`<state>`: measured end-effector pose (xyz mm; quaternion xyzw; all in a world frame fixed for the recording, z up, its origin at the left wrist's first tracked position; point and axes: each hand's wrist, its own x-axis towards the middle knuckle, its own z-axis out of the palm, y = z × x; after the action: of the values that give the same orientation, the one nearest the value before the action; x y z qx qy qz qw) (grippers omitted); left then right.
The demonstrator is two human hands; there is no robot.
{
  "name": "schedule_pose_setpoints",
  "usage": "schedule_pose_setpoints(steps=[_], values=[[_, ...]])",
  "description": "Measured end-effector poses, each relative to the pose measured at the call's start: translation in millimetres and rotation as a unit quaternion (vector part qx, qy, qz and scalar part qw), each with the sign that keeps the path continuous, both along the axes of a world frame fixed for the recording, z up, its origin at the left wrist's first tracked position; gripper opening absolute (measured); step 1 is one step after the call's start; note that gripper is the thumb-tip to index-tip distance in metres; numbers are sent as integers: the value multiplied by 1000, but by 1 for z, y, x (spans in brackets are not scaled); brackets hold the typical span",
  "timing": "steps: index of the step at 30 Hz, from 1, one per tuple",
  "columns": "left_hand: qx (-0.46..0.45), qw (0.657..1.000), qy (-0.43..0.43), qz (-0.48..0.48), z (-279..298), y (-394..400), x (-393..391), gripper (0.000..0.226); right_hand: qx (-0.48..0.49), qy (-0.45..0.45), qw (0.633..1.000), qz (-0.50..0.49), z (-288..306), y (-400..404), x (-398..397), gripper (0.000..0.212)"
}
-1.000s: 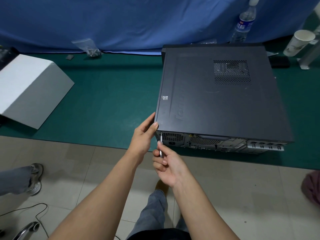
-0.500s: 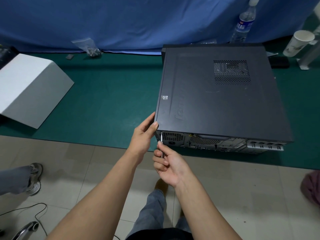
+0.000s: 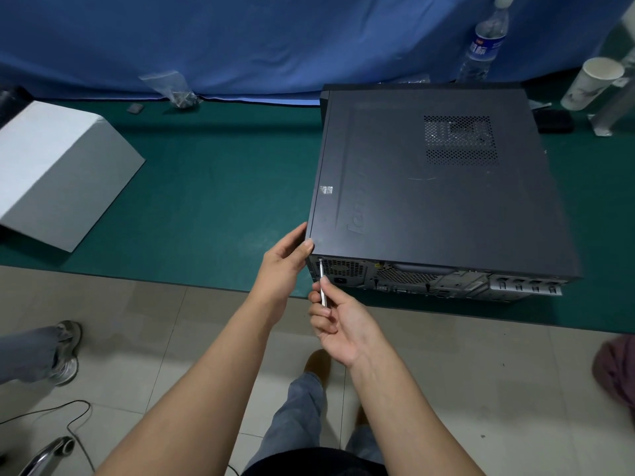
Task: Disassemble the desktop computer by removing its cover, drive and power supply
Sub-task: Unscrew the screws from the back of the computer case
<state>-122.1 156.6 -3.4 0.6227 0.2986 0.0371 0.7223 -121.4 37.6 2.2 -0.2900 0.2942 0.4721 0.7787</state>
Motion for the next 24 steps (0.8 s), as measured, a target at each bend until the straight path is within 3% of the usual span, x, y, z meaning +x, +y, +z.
schedule_pose_setpoints(steps=[5, 7, 14, 24], values=[[-99, 988, 21, 118, -1, 2, -12, 19, -4, -7, 1000, 6, 0, 3, 0, 17], [-128, 978, 54, 159, -3, 2, -16, 23, 14, -1, 1000, 9, -1, 2, 0, 23], [-242, 957, 150, 61, -1, -5, -15, 40, 37, 23, 999, -10, -2, 1, -1, 21], [-336, 934, 124, 7, 5, -7, -10, 33, 74, 14, 997, -7, -1, 3, 1, 22]])
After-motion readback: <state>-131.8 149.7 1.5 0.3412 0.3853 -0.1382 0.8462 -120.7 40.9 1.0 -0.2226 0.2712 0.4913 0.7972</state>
